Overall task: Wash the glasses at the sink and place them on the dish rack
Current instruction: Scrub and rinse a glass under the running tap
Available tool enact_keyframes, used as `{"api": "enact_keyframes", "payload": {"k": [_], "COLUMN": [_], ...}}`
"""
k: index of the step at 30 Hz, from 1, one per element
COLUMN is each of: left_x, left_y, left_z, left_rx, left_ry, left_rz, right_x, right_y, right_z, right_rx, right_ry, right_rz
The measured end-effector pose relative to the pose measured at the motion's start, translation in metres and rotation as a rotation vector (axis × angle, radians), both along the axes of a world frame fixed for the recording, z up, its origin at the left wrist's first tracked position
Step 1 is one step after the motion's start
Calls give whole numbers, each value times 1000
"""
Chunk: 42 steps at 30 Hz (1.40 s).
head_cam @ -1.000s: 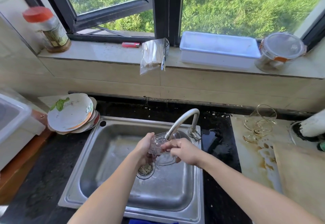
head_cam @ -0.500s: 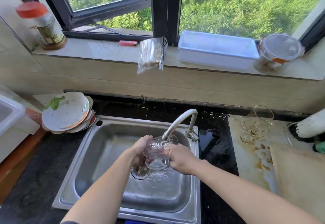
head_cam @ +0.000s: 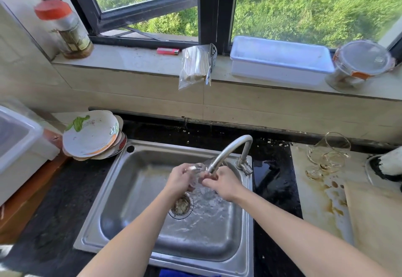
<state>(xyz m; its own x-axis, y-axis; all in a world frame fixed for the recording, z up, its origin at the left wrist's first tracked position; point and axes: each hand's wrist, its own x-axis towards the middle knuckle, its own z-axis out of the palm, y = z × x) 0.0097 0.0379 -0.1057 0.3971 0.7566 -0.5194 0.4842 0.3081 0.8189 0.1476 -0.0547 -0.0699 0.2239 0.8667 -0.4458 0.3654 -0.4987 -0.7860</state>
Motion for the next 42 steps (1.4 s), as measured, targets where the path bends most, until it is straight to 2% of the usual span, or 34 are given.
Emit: {"api": "enact_keyframes", "payload": {"k": [2, 5, 6, 11, 15, 19, 21, 24, 26, 27, 30, 32, 35, 39, 42], "left_x": [0, 6, 7, -6, 2, -1, -6, 0, 2, 0, -6, 0, 10, -2, 3], "left_y": [5, 5, 6, 20, 16, 22, 16, -2, -1, 3, 14, 14, 15, 22, 15], "left_z": [-7, -2, 0, -6, -4, -9, -17, -17, -14, -15, -14, -10, -5, 6, 9], "left_rx": [38, 31, 31, -8, -42, -85, -161, -449, -503, -507, -468, -486, -511, -519, -582], "left_ry": [37, 54, 73, 143, 163, 129, 40, -169, -199, -201, -129, -91, -56, 18, 5], "left_rz": [49, -16, -15, -13, -95, -97, 6, 198, 300, 325, 318, 258, 165, 91, -13], "right_x": [1, 4, 2, 10, 11, 6, 8, -13, -26, -25, -1, 2, -8, 14, 5], "right_y": [-5, -5, -4, -19, -16, -16, -15, -11, -14, -18, -26, -22, -14, -29, -23], "right_z": [2, 3, 4, 5, 1, -3, -5, -6, -2, -2, -5, -7, -6, -11, -8], "right_rx": [16, -19, -25, 80, 66, 76, 86, 124, 126, 137, 156, 181, 213, 327, 356], "right_ry": [-79, -484, -526, -549, -613, -602, -472, -64, 50, 10, -352, -537, -562, -587, -618], "right_rz": [158, 387, 408, 611, 552, 623, 487, 126, 64, 131, 459, 514, 475, 653, 596]}}
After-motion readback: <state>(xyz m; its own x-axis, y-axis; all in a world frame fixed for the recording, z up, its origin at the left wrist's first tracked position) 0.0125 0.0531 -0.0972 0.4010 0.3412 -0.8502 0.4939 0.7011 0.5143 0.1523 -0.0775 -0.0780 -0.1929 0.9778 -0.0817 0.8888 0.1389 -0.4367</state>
